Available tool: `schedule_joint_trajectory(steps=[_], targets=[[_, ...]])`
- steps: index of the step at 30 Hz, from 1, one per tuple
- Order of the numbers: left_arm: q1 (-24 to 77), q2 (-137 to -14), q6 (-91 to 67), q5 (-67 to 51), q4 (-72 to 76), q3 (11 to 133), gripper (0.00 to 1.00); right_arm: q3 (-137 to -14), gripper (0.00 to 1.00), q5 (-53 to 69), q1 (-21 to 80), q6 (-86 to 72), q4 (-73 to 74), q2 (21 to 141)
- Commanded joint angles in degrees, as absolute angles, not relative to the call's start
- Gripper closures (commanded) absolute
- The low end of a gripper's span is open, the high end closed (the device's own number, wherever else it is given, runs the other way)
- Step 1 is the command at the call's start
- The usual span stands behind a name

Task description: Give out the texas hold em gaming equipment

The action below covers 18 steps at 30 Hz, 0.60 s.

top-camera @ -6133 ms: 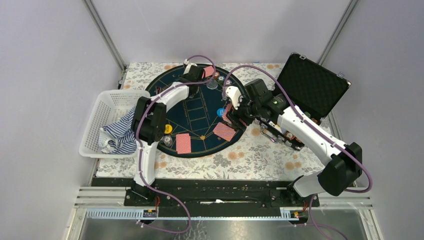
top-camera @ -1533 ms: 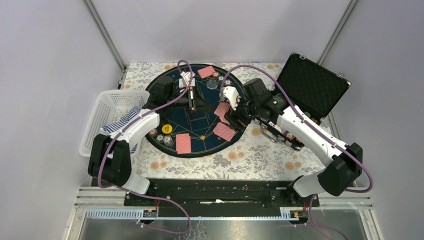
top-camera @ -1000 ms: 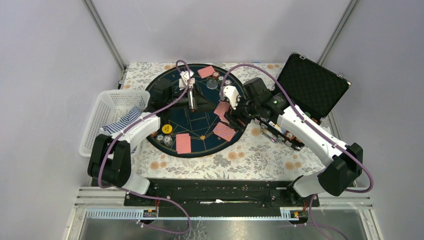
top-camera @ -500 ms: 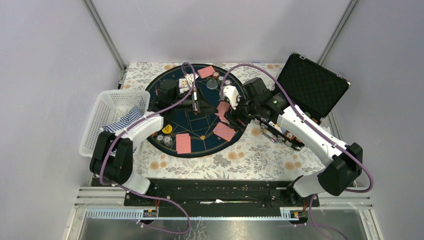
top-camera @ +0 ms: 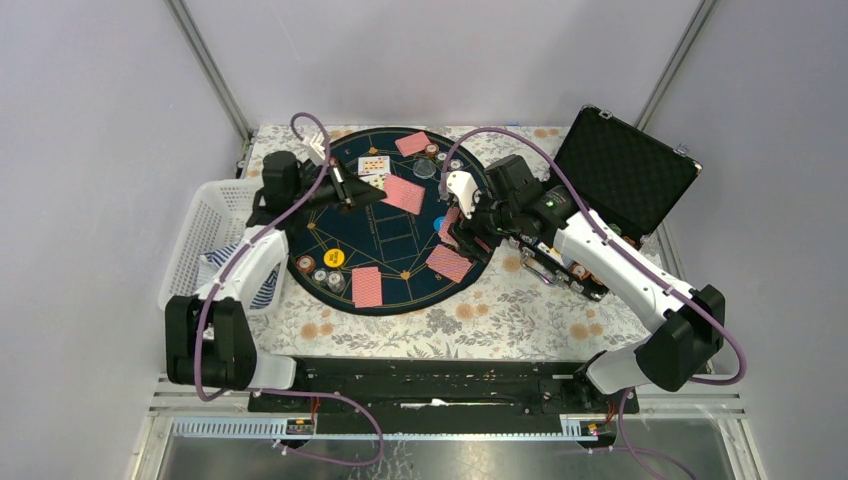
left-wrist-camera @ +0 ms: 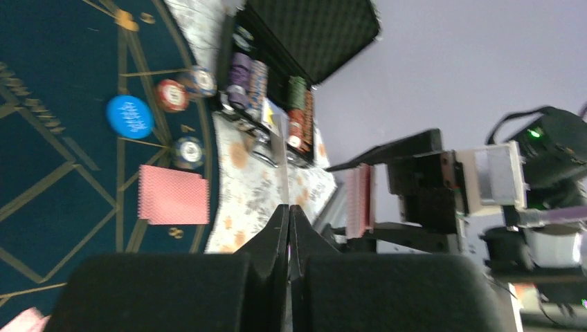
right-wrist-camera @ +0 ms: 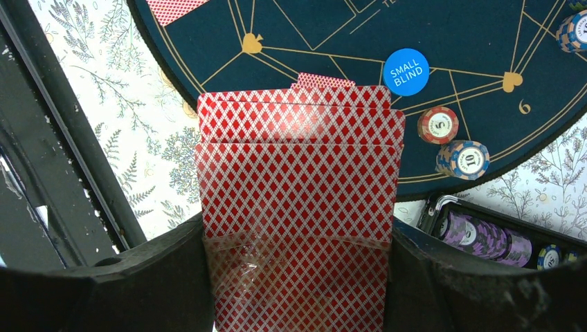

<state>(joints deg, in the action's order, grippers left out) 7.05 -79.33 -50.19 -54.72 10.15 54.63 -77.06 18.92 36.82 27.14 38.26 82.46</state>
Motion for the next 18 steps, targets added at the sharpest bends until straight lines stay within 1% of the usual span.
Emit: schedule_joint_trajectory(steps=[1,4,6,7,10,13,16,18], targets=[[4.1,-76.3,-37.6,-46.1,-3.4,58.7,1.00,-79.7,1.00,19.0,37.4,26.5,36.2,81.2],[3.7,-76.7,-28.1,-36.0,-14.8,62.9,1.00,-79.5,1.00,18.9,37.4,26.4,36.0,81.1],[4.4,-77.3,-22.7,-25.0,-19.5,64.8,1.00,-78.9,1.00,18.7,37.3,26.3,35.6,80.7],[4.9,-77.9,-20.5,-17.1,-21.3,65.7,1.00,-78.0,1.00,18.7,37.3,26.3,35.3,80.4],[7.3,-81.0,-17.2,-1.0,-24.4,67.6,1.00,-77.0,1.00,18.4,37.1,26.3,35.0,80.1],[9.9,-85.0,-16.2,9.6,-25.6,69.2,1.00,-76.5,1.00,18.4,37.0,26.3,34.3,79.8],[15.1,-88.9,-13.4,22.3,-23.8,70.5,1.00,-76.4,1.00,18.3,36.8,26.4,34.2,80.0],[18.0,-92.3,-11.9,28.5,-23.1,71.8,1.00,-76.1,1.00,18.3,36.7,26.4,34.0,79.9]])
